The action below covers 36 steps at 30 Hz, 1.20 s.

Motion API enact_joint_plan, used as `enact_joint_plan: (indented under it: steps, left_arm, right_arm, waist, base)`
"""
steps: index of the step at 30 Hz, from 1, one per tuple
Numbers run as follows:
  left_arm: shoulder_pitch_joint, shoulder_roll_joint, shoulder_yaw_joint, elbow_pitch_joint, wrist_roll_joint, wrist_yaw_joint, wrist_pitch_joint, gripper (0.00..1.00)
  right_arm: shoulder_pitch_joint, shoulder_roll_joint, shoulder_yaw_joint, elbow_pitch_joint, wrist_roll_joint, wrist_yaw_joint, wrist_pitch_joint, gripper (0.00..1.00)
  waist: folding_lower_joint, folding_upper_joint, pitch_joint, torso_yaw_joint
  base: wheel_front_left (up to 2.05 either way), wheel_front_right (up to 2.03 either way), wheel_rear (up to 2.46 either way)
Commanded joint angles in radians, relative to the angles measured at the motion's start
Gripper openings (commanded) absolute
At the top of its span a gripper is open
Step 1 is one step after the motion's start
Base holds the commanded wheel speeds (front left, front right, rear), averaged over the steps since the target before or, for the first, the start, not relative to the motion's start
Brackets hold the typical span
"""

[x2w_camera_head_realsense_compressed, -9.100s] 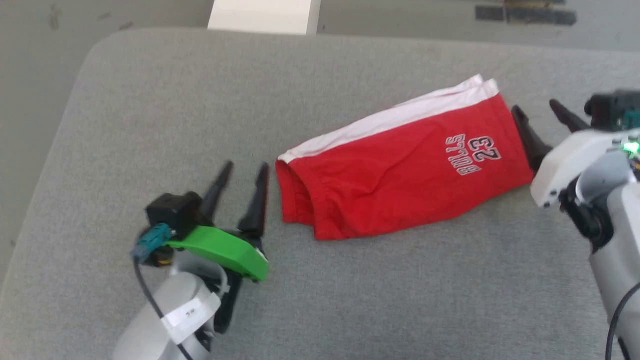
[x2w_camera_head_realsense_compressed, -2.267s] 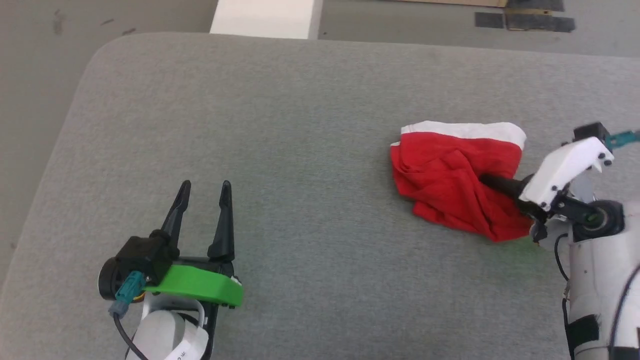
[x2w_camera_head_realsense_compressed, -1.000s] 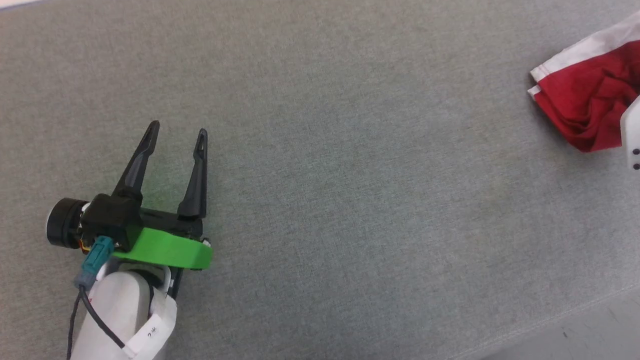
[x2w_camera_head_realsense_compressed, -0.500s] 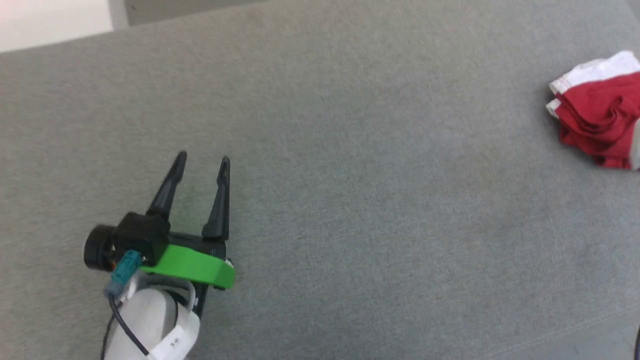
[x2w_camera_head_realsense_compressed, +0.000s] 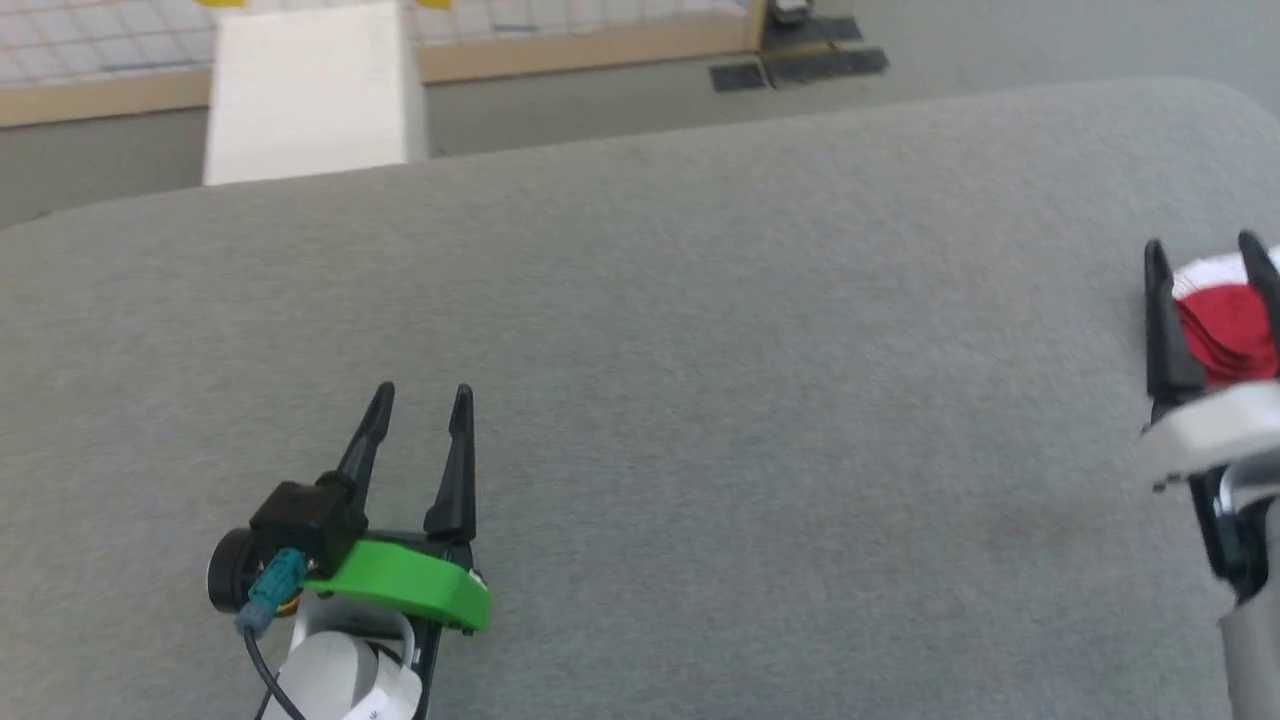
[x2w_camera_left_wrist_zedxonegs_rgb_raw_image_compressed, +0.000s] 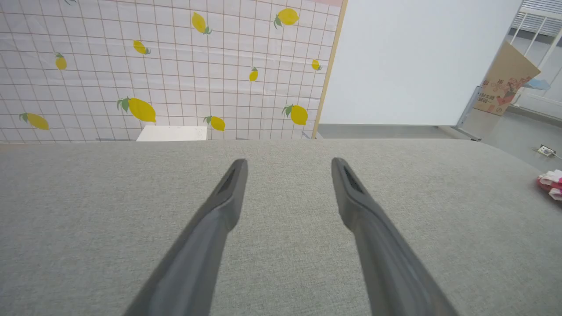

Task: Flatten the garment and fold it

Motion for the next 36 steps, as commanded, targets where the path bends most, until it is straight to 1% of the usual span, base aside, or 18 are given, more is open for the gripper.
enact_joint_plan:
  steps: [1, 5, 9, 14, 23, 36]
  left_arm:
    - [0.014, -0.004, 0.002, 0.003, -0.003, 0.001, -0.005, 1.00]
    - [0.028, -0.010, -0.001, 0.010, -0.001, -0.001, -0.005, 1.00]
    - [0.047, -0.014, -0.005, 0.013, -0.004, -0.003, -0.005, 1.00]
    - [0.066, -0.016, -0.011, 0.022, -0.003, -0.005, -0.005, 1.00]
    - [0.085, -0.018, -0.025, 0.033, -0.012, 0.002, -0.005, 1.00]
    - [0.086, -0.018, -0.042, 0.040, -0.044, 0.022, -0.005, 1.00]
  right_arm:
    - [0.044, 0.015, -0.005, -0.037, 0.014, -0.002, -0.010, 1.00]
    - [0.151, 0.069, -0.014, -0.142, 0.008, -0.002, -0.023, 1.00]
    - [0.246, 0.122, -0.004, -0.213, -0.009, -0.002, -0.037, 1.00]
    - [0.328, 0.164, 0.016, -0.252, -0.021, -0.002, -0.056, 1.00]
    - [0.417, 0.192, 0.031, -0.270, -0.046, -0.002, -0.082, 1.00]
    - [0.434, 0.194, 0.039, -0.266, -0.009, -0.002, -0.090, 1.00]
  waist:
    - [0.0001, -0.0001, -0.075, 0.086]
    - [0.0001, -0.0001, -0.097, 0.123]
    - [0.0001, -0.0001, -0.117, 0.144]
    - [0.0001, -0.0001, -0.132, 0.155]
    - [0.0001, -0.0001, -0.144, 0.164]
    - [0.0001, -0.0001, -0.140, 0.172]
  base:
    - [0.00, 0.00, 0.00]
    - [0.00, 0.00, 0.00]
    - [0.00, 0.00, 0.00]
    - [0.00, 0.00, 0.00]
    - [0.00, 0.00, 0.00]
    - [0.00, 0.00, 0.00]
